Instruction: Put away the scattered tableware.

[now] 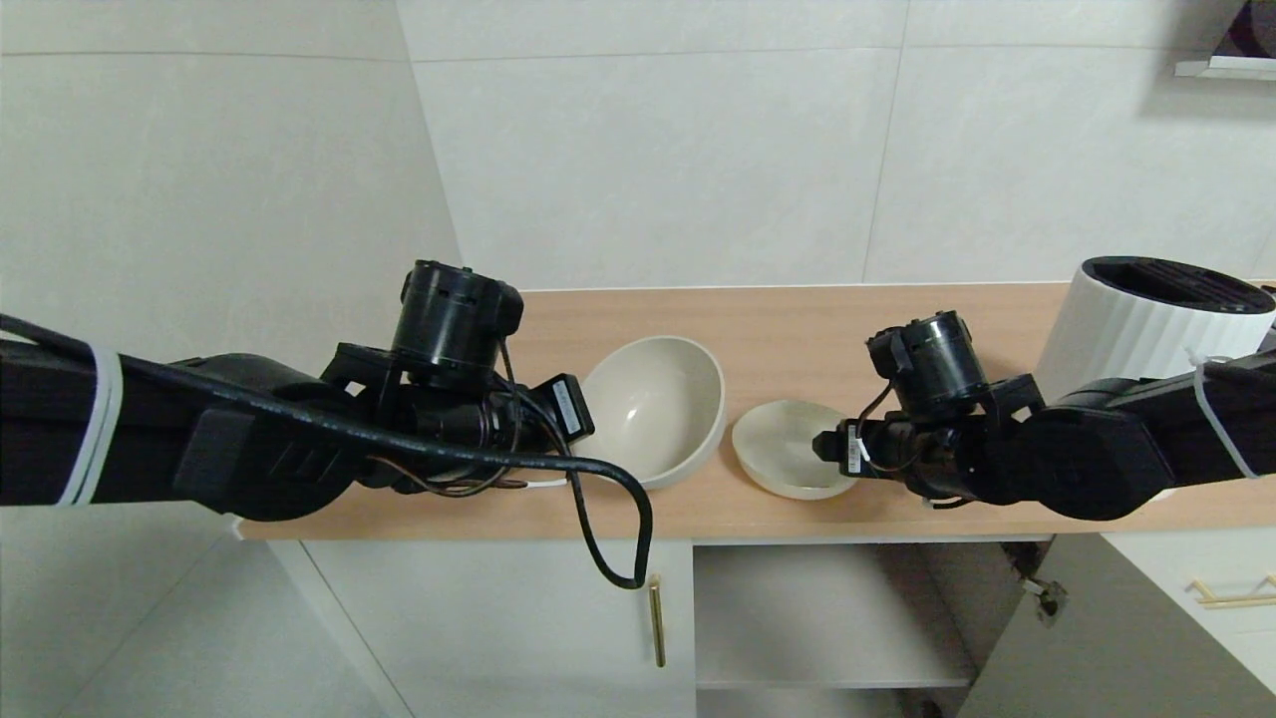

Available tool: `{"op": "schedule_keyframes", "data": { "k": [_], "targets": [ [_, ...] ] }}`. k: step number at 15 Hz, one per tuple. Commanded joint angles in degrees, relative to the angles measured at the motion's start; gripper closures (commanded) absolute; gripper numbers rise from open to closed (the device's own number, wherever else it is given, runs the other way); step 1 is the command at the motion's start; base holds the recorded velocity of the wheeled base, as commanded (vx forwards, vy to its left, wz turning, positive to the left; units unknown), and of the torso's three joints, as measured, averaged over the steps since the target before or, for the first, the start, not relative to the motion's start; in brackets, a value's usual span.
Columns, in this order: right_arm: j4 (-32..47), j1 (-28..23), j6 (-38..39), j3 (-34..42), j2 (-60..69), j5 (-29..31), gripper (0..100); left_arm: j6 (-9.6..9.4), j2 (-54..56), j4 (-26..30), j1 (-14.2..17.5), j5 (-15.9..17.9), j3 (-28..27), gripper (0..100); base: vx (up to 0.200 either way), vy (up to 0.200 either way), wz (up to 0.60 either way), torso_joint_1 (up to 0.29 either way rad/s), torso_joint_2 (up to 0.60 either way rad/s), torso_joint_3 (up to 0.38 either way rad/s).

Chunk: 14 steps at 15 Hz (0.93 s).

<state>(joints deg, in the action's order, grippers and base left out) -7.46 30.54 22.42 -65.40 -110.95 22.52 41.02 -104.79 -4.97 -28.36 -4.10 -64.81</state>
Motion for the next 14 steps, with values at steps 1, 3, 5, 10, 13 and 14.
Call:
{"op": "schedule_keyframes", "data": {
  "k": [1, 3, 5, 10, 13, 14],
  "targets": [
    [0.0, 0.0, 0.0, 0.1, -0.1, 0.0, 0, 0.02, 0.1, 0.1, 0.0, 0.0, -0.1, 100, 0.0, 0.0, 0.0, 0.0, 0.0, 0.0],
    [0.0, 0.0, 0.0, 0.0, -0.1, 0.0, 100, 0.02, 0.1, 0.0, 0.0, 0.0, -0.1, 100, 0.0, 0.0, 0.0, 0.0, 0.0, 0.0],
    [0.0, 0.0, 0.1, 0.1, 0.2, 0.0, 100, 0.02, 0.1, 0.1, 0.0, 0.0, -0.1, 100, 0.0, 0.0, 0.0, 0.0, 0.0, 0.0],
    [0.0, 0.0, 0.2, 0.1, 0.6, 0.0, 100, 0.02, 0.8, 0.2, 0.0, 0.1, 0.0, 100, 0.0, 0.0, 0.0, 0.0, 0.0, 0.0],
    [0.1, 0.0, 0.3, 0.5, 2.1, -0.1, 100, 0.02, 2.7, 2.1, 0.0, 1.0, 0.1, 100, 0.0, 0.0, 0.0, 0.0, 0.0, 0.0],
    [0.3, 0.0, 0.3, 0.9, 4.8, -0.6, 100, -0.33, 5.4, 3.1, 0.0, 2.1, 1.6, 100, 0.0, 0.0, 0.0, 0.0, 0.0, 0.0]
  ]
}}
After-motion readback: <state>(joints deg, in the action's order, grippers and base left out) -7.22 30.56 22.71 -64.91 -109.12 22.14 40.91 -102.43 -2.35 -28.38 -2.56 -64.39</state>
